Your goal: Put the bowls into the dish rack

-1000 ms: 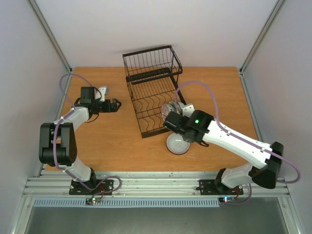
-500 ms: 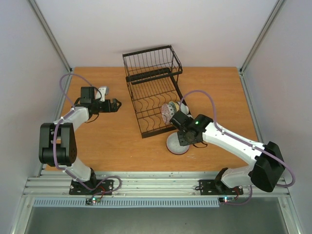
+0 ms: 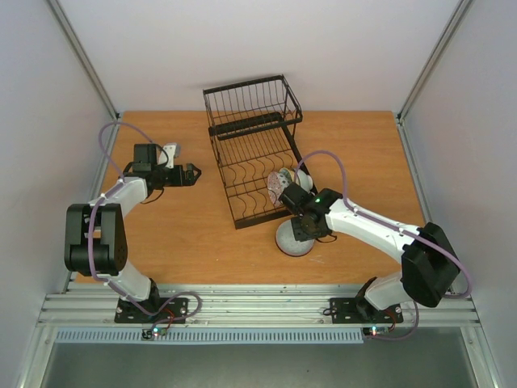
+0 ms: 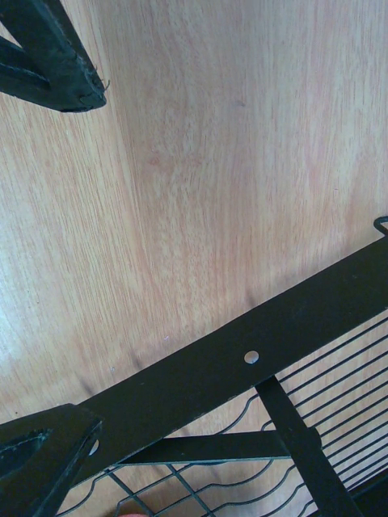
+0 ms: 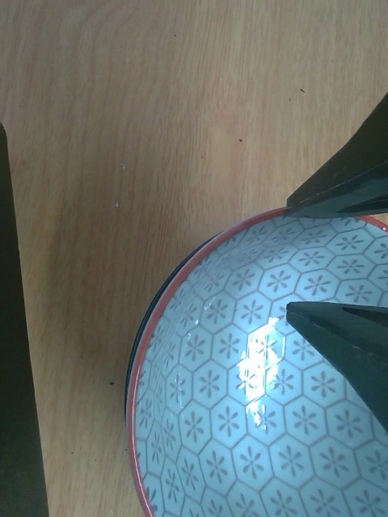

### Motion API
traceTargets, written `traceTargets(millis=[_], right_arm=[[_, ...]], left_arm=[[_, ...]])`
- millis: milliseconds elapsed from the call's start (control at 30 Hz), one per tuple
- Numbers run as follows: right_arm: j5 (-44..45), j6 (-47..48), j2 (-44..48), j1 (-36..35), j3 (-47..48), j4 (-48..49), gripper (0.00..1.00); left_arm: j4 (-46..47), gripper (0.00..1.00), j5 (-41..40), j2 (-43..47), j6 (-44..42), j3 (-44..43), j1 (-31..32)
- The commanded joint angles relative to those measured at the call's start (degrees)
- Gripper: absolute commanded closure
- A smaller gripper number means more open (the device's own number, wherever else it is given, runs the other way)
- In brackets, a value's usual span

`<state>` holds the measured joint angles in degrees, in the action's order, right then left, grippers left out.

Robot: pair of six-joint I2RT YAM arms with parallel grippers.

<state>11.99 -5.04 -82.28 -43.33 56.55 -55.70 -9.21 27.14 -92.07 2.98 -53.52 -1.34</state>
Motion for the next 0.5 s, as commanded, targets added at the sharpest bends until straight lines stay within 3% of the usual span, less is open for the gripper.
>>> traceTargets(millis=[0, 467], right_arm=[[1.7, -0.53, 1.65, 0.35, -0.17, -1.06, 0.7], [3.29, -1.53, 1.15, 0.34, -1.56, -1.67, 0.7]], left_arm=[[1.79, 0.01, -0.07, 0.94, -0.26, -0.54, 0.2], [1.73, 0.01, -0.06, 0.83, -0.35, -0.54, 0.2]])
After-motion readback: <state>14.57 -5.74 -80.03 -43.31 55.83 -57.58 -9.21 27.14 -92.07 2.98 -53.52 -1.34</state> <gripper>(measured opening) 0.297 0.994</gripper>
